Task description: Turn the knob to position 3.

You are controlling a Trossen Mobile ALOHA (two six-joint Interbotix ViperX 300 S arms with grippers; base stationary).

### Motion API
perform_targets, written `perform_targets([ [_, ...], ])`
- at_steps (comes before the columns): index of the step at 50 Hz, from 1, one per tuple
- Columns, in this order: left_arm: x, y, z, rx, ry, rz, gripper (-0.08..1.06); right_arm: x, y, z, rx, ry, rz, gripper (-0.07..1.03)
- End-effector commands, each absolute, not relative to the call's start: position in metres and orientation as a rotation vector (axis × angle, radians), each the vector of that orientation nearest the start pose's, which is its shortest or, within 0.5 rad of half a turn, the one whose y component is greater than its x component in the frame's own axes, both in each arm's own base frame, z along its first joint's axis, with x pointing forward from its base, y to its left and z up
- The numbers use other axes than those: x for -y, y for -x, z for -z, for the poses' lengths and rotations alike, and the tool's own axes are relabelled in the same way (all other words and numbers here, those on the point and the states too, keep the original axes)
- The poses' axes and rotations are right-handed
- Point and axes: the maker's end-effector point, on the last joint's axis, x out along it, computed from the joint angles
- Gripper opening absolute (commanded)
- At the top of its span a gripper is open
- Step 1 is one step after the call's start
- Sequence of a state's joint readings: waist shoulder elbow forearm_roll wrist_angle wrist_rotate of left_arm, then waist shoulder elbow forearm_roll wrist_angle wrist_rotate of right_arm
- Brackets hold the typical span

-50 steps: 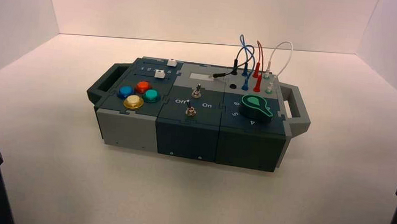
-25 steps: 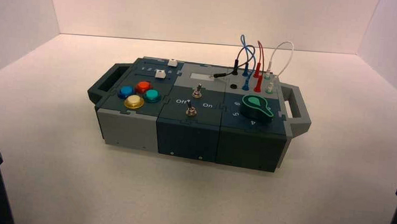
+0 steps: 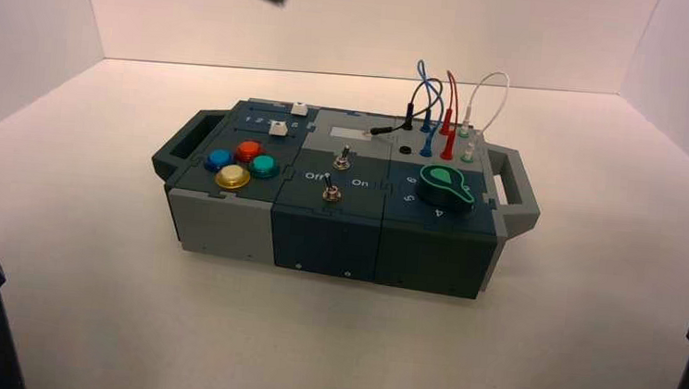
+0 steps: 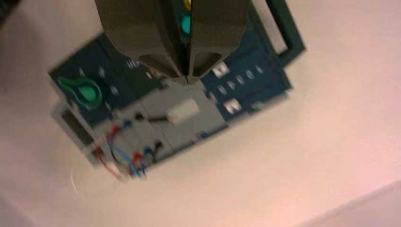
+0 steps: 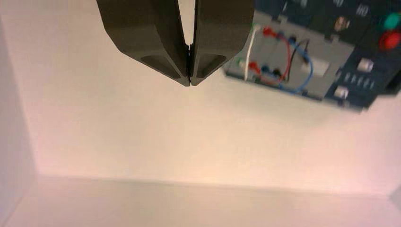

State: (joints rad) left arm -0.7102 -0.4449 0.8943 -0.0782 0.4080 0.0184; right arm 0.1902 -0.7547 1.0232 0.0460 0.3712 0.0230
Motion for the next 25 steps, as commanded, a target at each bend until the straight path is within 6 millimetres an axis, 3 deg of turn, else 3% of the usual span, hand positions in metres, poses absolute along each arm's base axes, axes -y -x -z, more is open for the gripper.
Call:
perform_targets([
  [1,0.230,-0.220,-0.158,-0.869,-0.289,0.742,-0.03,-0.067,-0.266,-0.206,-0.675,-0.004,-0.219,-0.02],
  [12,0.264,-0.188,-0.130,-0.982,-0.409,0.851,-0.03,-0.085,-0.247,-0.189,-0.839,0.026,-0.287,-0.02],
  [20,0.277,-0.179,-0.115,-1.034,-0.452,0.874,-0.03,-0.084,-0.222,-0.167,-1.000,0.011,-0.291,-0.02],
  [25,0.284,-0.178,-0.109,-1.049,-0.465,0.882,-0.03,-0.085,-0.212,-0.163,-1.057,-0.004,-0.299,-0.02],
])
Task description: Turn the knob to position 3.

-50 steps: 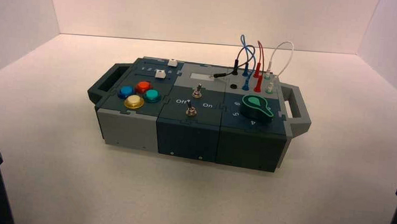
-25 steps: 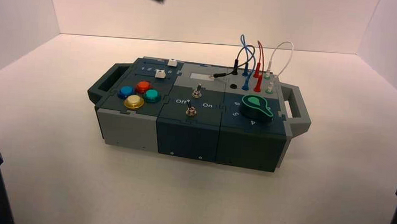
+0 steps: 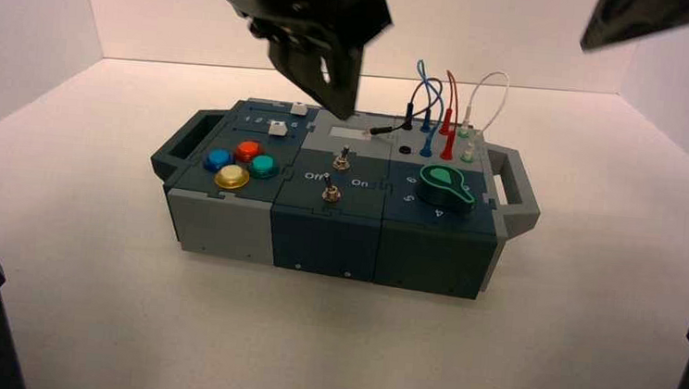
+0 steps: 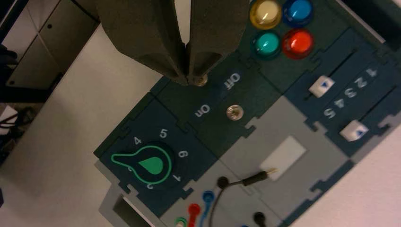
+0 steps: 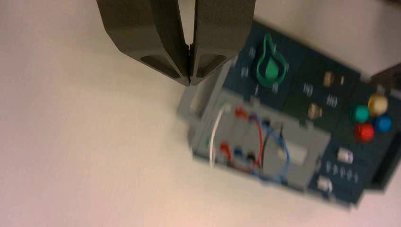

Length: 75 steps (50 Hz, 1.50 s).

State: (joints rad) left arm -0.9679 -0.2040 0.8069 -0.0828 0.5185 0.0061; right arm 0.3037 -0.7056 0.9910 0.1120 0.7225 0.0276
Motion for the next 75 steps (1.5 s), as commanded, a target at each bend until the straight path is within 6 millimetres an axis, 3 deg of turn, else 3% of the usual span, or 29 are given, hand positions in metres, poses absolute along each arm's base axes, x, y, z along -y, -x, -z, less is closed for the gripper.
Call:
perform_targets([
  [1,0.286,-0.178,-0.108,-1.052,-0.468,0.884,-0.03,-0.085,-0.210,-0.162,-1.068,-0.008,-0.301,-0.02],
  [8,0.294,-0.179,-0.100,-1.073,-0.484,0.888,-0.03,-0.090,-0.195,-0.165,-1.127,-0.050,-0.327,-0.02],
  [23,0.315,-0.181,-0.087,-1.100,-0.517,0.902,-0.03,-0.092,-0.184,-0.187,-1.060,-0.090,-0.357,-0.02],
  [53,0.362,-0.174,-0.063,-1.169,-0.610,0.948,-0.03,-0.095,-0.186,-0.182,-1.114,-0.085,-0.361,-0.02],
  [75,0.372,-0.171,-0.056,-1.192,-0.637,0.955,-0.03,-0.095,-0.186,-0.183,-1.112,-0.082,-0.362,-0.02],
])
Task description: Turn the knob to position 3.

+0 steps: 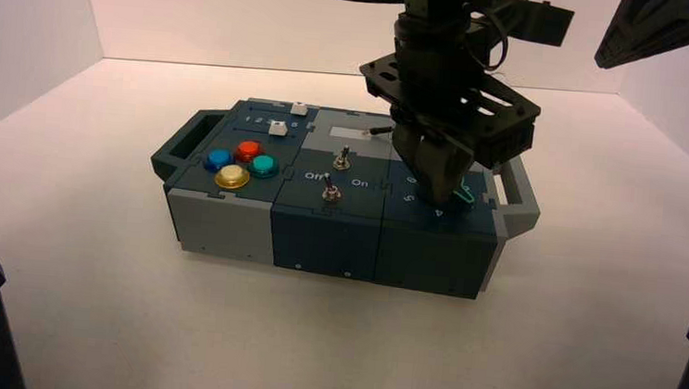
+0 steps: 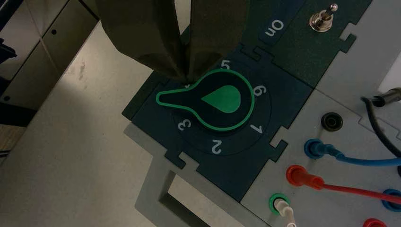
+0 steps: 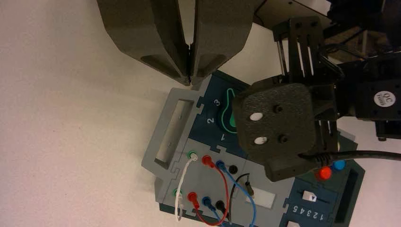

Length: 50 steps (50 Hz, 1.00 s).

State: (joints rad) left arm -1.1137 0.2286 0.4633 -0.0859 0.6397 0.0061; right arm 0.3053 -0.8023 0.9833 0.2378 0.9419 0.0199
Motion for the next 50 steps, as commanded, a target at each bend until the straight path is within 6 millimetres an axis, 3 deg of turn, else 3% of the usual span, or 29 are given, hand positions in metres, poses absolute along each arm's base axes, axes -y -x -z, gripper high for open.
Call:
perform_targets([
  [1,0.372,-0.171,-0.056,-1.192,-0.637,0.955,-0.03,-0.095,-0.186,-0.182,-1.114,-0.082,-0.362,-0.02],
  [50,0.385,-0.168,-0.056,-1.194,-0.659,0.974,-0.03,-0.095,-0.186,-0.183,-1.108,-0.083,-0.363,-0.02],
])
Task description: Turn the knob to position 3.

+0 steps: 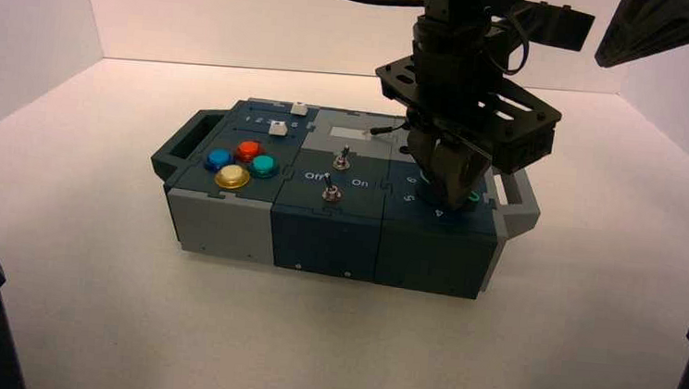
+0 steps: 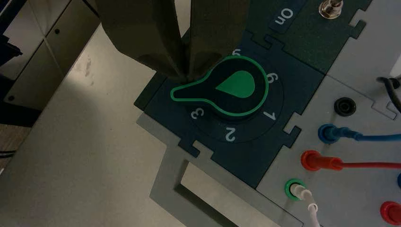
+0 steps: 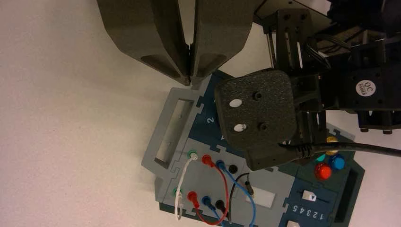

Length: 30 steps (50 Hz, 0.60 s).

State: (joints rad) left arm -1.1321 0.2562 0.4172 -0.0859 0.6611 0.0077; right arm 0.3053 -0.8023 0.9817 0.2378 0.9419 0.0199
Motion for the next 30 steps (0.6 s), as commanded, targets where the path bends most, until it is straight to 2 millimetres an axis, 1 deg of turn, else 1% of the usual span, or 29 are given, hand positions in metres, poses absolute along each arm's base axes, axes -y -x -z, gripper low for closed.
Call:
perform_targets([
  [1,0.3857,-0.1678,-0.0566,-1.194,-0.657,0.973,-0.03,-0.0947,-0.1863,-0.1830,-1.108,-0.083,-0.362,-0.02],
  [30,0.3906,-0.1699,-0.0601,-1.184,-0.649,0.977,-0.03,-0.0940,-0.1873,-0.1837,-1.102,-0.077,-0.361,-0.02],
])
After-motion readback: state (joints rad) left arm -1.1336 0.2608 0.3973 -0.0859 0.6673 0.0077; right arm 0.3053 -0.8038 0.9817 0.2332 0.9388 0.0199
